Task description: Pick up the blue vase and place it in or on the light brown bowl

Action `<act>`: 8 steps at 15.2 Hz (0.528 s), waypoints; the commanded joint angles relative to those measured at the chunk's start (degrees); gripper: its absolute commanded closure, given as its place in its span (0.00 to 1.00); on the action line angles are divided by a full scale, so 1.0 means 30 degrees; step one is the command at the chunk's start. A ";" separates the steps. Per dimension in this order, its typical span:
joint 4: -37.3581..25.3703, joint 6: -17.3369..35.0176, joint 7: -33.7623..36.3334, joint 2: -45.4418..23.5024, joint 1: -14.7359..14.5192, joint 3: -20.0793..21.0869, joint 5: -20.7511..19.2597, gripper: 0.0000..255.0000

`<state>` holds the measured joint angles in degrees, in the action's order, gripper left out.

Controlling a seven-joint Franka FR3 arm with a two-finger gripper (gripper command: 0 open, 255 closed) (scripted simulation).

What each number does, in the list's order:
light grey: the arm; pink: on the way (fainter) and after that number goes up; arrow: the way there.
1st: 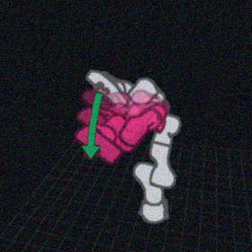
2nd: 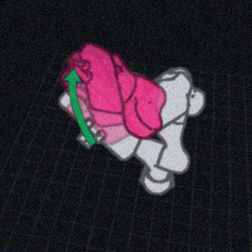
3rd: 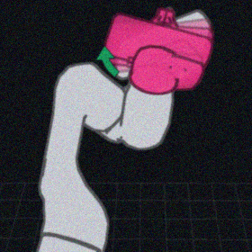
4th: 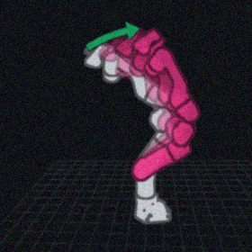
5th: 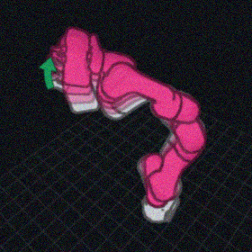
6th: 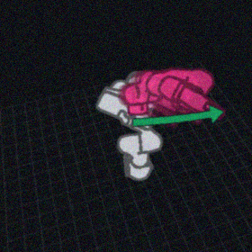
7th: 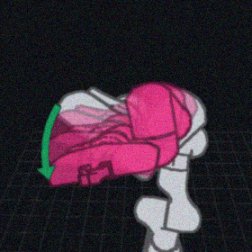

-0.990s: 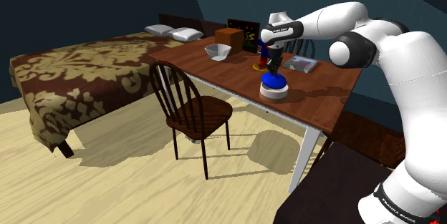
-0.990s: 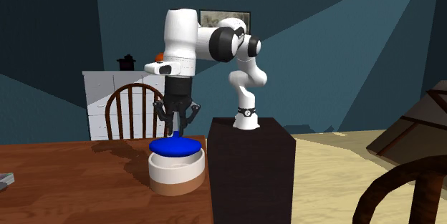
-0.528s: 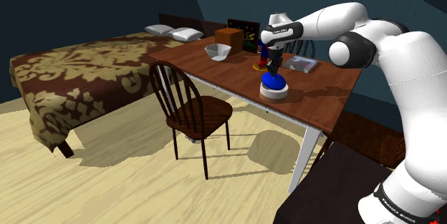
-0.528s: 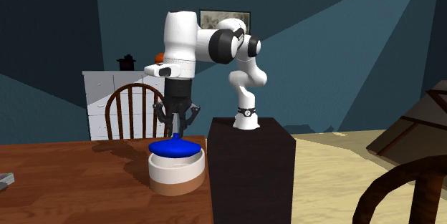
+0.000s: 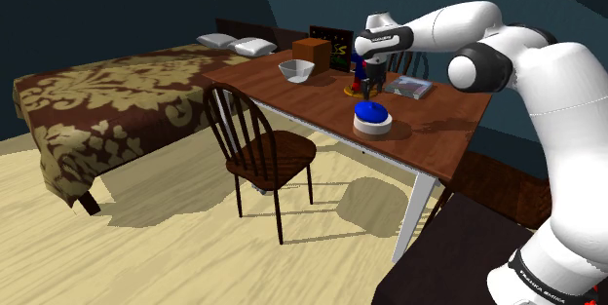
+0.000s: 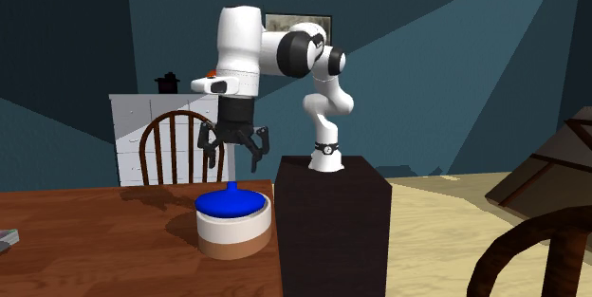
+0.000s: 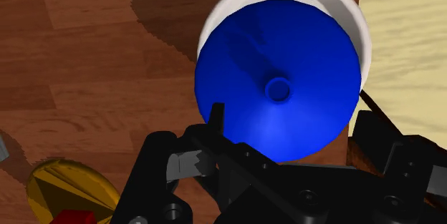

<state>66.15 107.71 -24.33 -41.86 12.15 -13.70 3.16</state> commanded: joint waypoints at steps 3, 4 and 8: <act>-0.1266 -0.1523 0.0030 0.0259 0.0000 -0.0030 -0.0048 0.00; -0.1256 -0.1519 0.0030 0.0265 -0.0002 -0.0031 -0.0049 0.00; -0.1266 -0.1523 0.0030 0.0259 0.0000 -0.0030 -0.0048 0.00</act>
<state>62.36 103.17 -24.24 -41.09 12.16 -13.79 3.02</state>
